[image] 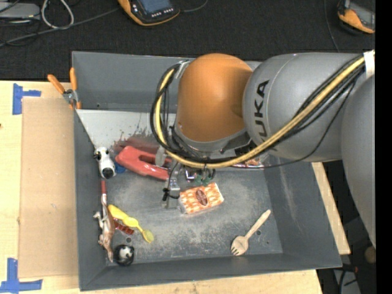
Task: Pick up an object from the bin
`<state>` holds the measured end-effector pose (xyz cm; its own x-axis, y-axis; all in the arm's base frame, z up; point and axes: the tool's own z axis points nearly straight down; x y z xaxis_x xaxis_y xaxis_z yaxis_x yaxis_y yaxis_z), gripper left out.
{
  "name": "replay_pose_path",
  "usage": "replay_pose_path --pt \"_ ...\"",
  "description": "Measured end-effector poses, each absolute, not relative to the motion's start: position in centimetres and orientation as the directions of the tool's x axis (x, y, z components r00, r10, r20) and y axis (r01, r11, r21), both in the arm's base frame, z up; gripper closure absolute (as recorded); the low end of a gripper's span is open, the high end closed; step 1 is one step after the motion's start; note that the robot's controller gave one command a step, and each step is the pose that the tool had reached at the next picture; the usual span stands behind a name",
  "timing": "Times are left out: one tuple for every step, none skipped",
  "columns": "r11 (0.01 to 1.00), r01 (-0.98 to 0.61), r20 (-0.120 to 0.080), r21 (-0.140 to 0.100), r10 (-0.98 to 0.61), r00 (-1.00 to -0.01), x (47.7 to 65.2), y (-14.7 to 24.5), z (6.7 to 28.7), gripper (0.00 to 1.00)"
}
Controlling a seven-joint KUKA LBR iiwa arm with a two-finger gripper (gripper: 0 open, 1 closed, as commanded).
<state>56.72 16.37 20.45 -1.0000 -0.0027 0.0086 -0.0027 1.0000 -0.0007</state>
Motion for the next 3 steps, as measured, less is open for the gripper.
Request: replay_pose_path --pt "1.0 0.001 0.001 0.0 0.001 -1.0 56.9 16.3 21.0 0.0" --pt "0.998 0.06 -0.003 0.002 0.06 -0.998 58.3 14.3 15.2 0.0" --pt "0.999 -0.04 -0.003 0.002 -0.04 -0.999 60.4 7.1 11.4 0.0"
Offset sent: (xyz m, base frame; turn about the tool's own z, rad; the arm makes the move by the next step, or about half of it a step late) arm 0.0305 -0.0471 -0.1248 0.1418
